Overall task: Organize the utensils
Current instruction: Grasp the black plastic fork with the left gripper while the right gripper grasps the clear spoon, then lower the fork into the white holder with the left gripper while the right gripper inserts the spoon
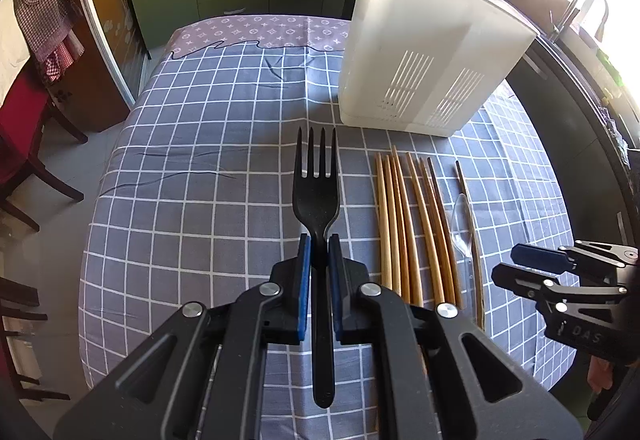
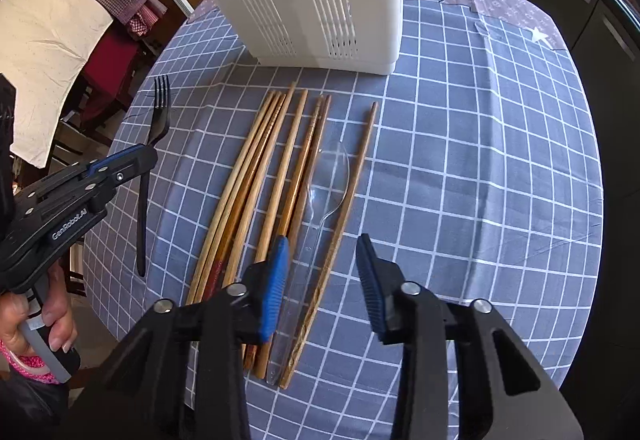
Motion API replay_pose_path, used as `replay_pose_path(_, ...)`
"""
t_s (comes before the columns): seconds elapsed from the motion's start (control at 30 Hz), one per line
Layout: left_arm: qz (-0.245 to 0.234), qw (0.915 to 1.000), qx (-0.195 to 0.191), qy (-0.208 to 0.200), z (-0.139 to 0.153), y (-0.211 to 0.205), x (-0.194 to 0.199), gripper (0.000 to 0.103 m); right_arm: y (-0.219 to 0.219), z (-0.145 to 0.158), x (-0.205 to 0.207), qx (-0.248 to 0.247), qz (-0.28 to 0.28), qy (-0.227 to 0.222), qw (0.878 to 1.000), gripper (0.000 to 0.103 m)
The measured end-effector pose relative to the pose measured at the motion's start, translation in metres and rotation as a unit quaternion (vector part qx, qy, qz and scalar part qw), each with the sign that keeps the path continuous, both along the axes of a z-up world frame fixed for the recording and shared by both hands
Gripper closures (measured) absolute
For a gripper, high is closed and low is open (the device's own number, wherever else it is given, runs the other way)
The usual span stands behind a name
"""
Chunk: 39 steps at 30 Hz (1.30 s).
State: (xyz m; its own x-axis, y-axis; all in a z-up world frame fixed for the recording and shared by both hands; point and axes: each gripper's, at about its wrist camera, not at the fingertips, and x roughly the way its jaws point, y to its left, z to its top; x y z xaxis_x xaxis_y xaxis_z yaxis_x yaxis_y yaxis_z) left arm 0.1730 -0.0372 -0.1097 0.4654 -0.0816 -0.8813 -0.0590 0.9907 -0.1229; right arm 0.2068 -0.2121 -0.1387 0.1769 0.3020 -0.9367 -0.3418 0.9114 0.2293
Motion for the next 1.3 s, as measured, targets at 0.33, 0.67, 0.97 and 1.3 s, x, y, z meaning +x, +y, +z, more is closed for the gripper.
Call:
replay_pose_path(0.33, 0.004, 0.9999, 0.002, -0.013, 0.003, 0.012, -0.004, 0.094, 0.024, -0.017, 0.009, -0.018, -0.006, 0.022, 1.000, 0.086)
replay_pose_path(0.67, -0.007, 0.9997, 0.003, -0.023, 0.009, 0.010, -0.008, 0.094, 0.031, -0.028, 0.018, -0.041, -0.019, 0.033, 0.998, 0.089)
replay_pose_path(0.97, -0.014, 0.9995, -0.003, -0.029, 0.018, 0.008, -0.010, 0.094, 0.032, -0.031, 0.015, -0.018, -0.024, 0.012, 0.999, 0.094)
replay_pose_path(1.3, -0.038, 0.9878, -0.053, -0.142, 0.107, 0.004, 0.012, 0.094, -0.019, 0.028, -0.018, 0.143, -0.044, -0.073, 0.986, 0.094)
